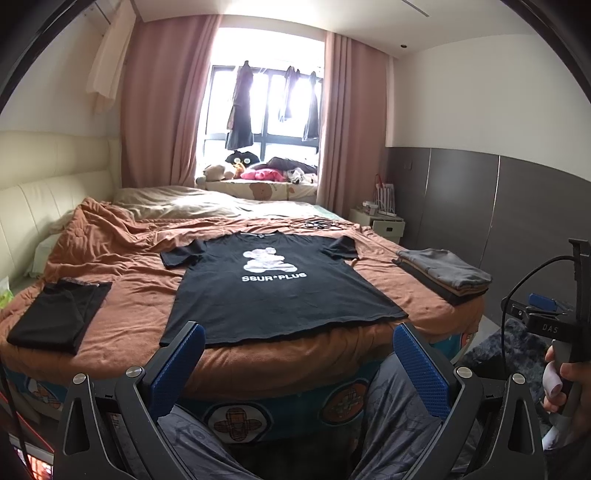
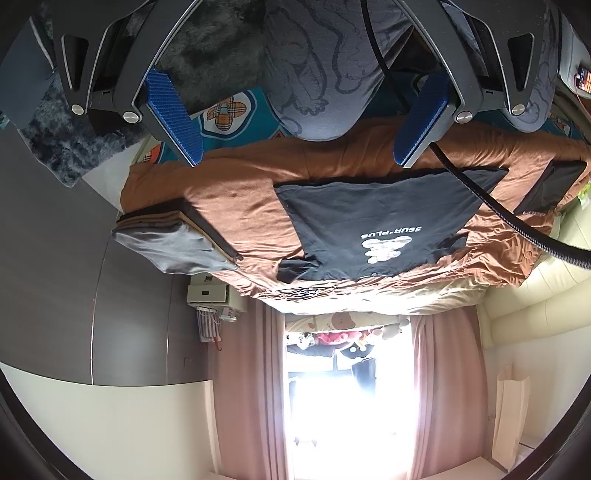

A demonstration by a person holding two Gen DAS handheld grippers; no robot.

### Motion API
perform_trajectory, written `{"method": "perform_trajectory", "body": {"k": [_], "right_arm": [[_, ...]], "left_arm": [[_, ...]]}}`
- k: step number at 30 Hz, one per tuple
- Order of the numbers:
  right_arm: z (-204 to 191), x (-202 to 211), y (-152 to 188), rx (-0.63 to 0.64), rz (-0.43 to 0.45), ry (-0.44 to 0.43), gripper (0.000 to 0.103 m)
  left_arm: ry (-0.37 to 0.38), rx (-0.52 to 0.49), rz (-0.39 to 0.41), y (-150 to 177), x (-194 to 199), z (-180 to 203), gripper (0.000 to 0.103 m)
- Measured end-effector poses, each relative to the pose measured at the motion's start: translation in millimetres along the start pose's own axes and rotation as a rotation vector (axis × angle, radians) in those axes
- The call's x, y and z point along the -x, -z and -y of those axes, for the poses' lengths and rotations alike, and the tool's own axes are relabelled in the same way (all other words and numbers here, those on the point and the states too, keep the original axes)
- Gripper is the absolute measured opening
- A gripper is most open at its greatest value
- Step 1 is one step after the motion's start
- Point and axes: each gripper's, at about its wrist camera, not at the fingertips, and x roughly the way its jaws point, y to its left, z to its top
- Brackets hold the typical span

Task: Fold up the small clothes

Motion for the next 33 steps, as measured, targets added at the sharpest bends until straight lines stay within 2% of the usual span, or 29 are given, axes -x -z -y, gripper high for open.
{"method": "perform_trajectory", "body": {"k": [33], "right_arm": [[-3.8,1.2,4.3,0.006,0.011,0.008,0.103]], "left_arm": [[-0.003,-0.006,0.01,0.6,3.9,-0.6,0.103]]}}
